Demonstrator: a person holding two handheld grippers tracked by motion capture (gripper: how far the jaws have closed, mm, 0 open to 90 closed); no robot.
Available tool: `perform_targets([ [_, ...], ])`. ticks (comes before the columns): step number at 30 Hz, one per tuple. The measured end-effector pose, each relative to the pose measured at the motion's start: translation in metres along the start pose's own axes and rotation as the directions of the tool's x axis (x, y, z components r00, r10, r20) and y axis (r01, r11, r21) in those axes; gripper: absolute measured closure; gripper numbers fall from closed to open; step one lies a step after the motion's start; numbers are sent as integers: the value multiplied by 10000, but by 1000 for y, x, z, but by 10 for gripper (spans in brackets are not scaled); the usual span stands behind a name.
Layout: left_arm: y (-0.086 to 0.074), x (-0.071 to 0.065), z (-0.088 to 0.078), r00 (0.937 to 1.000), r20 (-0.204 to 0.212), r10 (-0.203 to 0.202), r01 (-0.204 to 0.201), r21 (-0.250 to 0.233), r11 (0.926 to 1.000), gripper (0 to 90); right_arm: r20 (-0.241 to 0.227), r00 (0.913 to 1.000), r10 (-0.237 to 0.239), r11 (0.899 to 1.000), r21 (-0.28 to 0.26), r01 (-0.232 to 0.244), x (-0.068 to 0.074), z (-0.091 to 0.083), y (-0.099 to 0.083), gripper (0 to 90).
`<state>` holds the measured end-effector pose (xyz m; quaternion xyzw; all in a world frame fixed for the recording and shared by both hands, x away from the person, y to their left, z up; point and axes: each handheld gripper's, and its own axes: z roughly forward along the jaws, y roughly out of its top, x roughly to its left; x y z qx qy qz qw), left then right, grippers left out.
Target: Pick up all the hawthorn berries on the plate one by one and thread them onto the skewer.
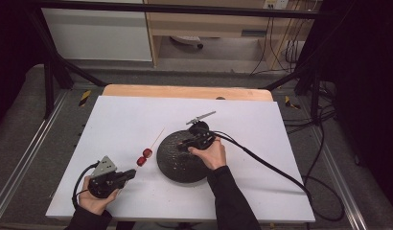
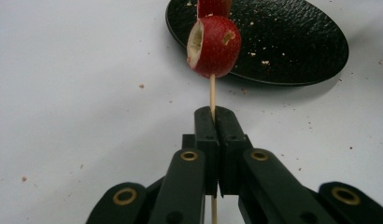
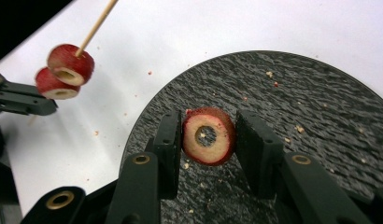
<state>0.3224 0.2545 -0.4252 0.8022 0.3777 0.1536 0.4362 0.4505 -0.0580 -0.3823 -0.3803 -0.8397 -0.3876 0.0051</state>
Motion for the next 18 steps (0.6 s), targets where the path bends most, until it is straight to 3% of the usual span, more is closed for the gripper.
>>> perform_targets([
  [5, 2, -6, 2, 9999, 7, 107, -107, -28, 9999, 885, -185, 9995, 242, 9961, -846, -257, -4, -14, -15, 628],
  [10, 3, -11, 5, 9999, 34, 153, -153, -54, 9999, 885, -416, 9975, 580, 9853, -1585, -639, -7, -25, -27, 628],
  [16, 6, -18, 8, 9999, -1, 153, -153, -82, 9998, 885, -733, 9927, 962, 9614, -2515, -1118, -12, -32, -44, 628],
  [18, 6, -20, 9, 9999, 10, 134, -134, -78, 9999, 885, -894, 9893, 1151, 9485, -2861, -1362, -14, -34, -50, 628],
])
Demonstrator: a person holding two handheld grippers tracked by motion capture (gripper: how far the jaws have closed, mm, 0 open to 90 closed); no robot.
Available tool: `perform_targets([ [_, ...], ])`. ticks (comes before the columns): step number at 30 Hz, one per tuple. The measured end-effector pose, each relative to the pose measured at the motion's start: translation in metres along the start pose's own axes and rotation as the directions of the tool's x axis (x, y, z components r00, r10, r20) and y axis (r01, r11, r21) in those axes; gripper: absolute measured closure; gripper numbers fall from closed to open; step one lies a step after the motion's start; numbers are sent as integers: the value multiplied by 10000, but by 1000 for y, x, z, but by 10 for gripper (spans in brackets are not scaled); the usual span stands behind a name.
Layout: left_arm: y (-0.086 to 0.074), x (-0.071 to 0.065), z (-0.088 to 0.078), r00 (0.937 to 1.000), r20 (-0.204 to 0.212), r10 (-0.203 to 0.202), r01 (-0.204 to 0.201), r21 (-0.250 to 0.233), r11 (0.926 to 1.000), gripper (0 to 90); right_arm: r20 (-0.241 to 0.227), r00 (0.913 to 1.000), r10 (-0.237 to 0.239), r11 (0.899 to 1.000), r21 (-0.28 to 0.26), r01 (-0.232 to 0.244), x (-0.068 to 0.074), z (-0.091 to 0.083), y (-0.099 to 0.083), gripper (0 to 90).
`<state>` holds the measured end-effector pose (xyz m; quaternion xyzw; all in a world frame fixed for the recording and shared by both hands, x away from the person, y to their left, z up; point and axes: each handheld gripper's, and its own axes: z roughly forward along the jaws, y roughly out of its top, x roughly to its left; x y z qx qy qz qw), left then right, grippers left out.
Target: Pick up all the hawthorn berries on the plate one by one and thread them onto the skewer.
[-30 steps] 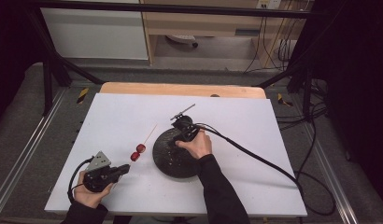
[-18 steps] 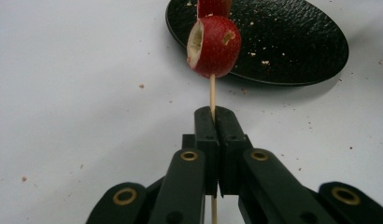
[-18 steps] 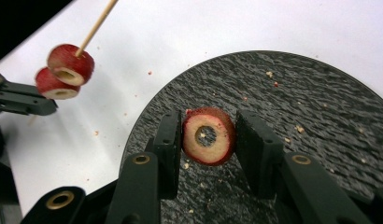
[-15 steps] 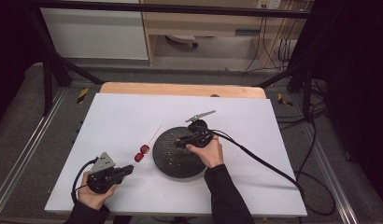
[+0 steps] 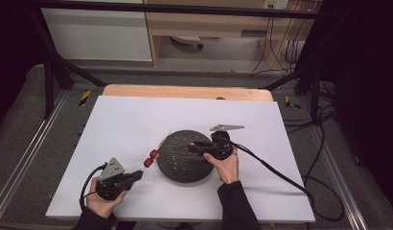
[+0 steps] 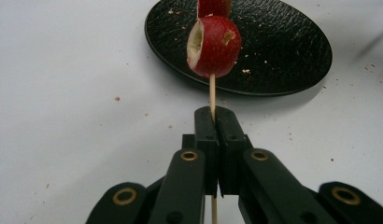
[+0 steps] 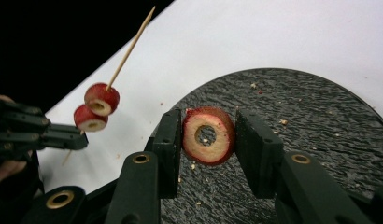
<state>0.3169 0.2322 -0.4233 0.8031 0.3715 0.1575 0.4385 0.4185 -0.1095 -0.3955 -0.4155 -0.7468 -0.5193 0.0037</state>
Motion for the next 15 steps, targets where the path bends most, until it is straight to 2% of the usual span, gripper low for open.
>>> perform_targets([
  [9, 9, -11, 7, 10000, 21, 25, -25, 69, 10000, 885, -190, 9984, 531, 9902, -1284, -551, -8, -15, -8, 628],
  [12, 13, -14, 9, 10000, -45, -13, 13, 33, 10000, 885, -251, 9978, 621, 9826, -1737, -655, -8, -20, -8, 629],
  [15, 18, -18, 11, 9999, -57, -97, 96, -49, 9999, 885, -357, 9967, 731, 9709, -2258, -793, -8, -23, -8, 628],
])
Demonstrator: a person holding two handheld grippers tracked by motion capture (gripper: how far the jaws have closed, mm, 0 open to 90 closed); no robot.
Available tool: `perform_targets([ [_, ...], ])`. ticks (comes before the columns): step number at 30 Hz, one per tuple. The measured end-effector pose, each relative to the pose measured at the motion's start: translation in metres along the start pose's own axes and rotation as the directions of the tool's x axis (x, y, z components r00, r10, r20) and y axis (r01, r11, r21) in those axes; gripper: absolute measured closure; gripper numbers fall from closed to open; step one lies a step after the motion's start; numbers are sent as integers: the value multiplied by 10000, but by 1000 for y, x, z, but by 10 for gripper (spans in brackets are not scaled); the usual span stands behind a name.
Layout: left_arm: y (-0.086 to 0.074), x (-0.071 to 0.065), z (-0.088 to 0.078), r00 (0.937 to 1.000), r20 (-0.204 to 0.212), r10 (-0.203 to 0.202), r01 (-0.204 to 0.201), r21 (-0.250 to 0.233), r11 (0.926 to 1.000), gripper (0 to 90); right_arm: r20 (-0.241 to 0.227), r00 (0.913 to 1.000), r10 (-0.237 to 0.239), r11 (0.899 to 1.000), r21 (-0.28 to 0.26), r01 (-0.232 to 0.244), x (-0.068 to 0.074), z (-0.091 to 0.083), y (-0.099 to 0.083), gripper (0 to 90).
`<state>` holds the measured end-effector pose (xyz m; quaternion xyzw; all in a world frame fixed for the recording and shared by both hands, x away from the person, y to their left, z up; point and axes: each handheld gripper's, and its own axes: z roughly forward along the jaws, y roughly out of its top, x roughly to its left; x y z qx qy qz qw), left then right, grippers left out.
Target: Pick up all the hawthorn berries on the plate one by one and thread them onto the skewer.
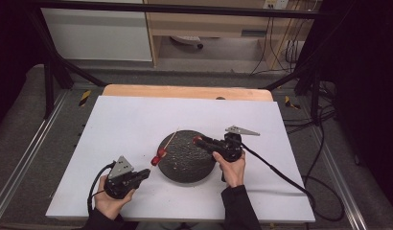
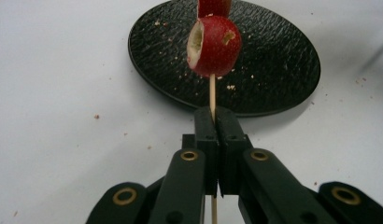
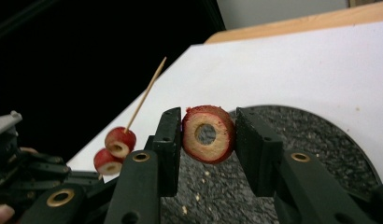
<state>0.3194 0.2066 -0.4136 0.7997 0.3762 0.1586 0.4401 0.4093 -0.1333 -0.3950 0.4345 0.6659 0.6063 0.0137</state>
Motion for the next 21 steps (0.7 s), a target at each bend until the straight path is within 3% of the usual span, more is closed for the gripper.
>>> perform_targets([
  [8, 13, -11, 7, 9999, 124, -70, 73, -250, 9997, 885, -77, 9990, 440, 9923, -1153, -446, 1, -3, 2, 628],
  [15, 20, -17, 12, 9996, 159, -215, 222, -460, 9987, 885, -161, 9972, 729, 9739, -2143, -747, 1, -3, 5, 628],
  [21, 20, -19, 14, 9990, 203, -391, 402, -548, 9977, 885, -110, 9962, 861, 9610, -2628, -860, 1, -4, 8, 629],
])
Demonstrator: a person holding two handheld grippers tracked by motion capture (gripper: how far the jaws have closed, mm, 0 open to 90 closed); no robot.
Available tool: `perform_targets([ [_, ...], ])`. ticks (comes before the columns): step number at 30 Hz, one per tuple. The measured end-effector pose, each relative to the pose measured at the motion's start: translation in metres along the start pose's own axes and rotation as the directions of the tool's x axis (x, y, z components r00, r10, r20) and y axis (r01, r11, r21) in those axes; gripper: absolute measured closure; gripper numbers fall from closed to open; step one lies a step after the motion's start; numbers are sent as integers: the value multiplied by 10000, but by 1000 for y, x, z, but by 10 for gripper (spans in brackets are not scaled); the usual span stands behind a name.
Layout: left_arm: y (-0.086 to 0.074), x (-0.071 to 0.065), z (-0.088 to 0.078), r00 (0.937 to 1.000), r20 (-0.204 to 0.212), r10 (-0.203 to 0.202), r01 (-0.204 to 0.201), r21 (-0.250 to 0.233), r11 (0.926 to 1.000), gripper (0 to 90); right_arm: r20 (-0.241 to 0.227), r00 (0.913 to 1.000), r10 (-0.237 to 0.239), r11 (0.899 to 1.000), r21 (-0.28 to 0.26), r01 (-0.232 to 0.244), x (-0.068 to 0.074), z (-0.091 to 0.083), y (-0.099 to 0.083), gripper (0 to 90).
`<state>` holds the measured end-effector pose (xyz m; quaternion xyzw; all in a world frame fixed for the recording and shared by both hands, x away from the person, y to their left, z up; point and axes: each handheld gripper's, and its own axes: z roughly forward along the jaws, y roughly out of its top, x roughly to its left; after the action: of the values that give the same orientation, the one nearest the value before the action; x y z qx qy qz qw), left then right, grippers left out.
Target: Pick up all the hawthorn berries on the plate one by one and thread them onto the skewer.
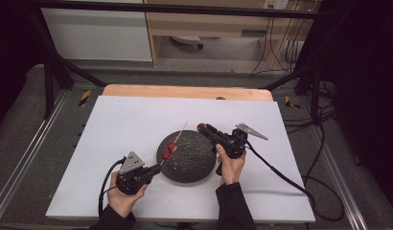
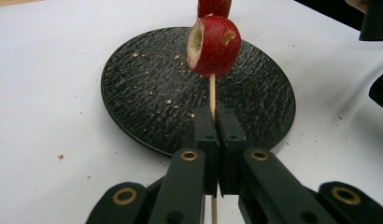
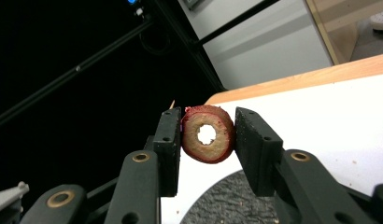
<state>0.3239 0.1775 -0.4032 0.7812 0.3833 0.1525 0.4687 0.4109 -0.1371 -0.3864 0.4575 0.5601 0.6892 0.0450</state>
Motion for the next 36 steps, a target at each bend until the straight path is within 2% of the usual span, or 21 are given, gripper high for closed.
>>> perform_targets([
  [5, 1, -2, 2, 9999, 82, -107, 107, -14, 9999, 885, 87, 9999, 110, 9992, -398, -106, -1, 1, 3, 629],
  [13, 5, -9, 5, 9998, 185, -25, 26, -60, 10000, 885, 46, 9996, 274, 9971, -717, -270, -3, 0, 10, 629],
  [19, 6, -15, 12, 9994, 324, -110, 113, -95, 9999, 885, 66, 9996, 292, 9945, -1012, -284, -4, -1, 15, 629],
  [36, 10, -29, 20, 9977, 639, -229, 233, -55, 9997, 885, -104, 9988, 472, 9875, -1499, -482, -7, 1, 19, 629],
])
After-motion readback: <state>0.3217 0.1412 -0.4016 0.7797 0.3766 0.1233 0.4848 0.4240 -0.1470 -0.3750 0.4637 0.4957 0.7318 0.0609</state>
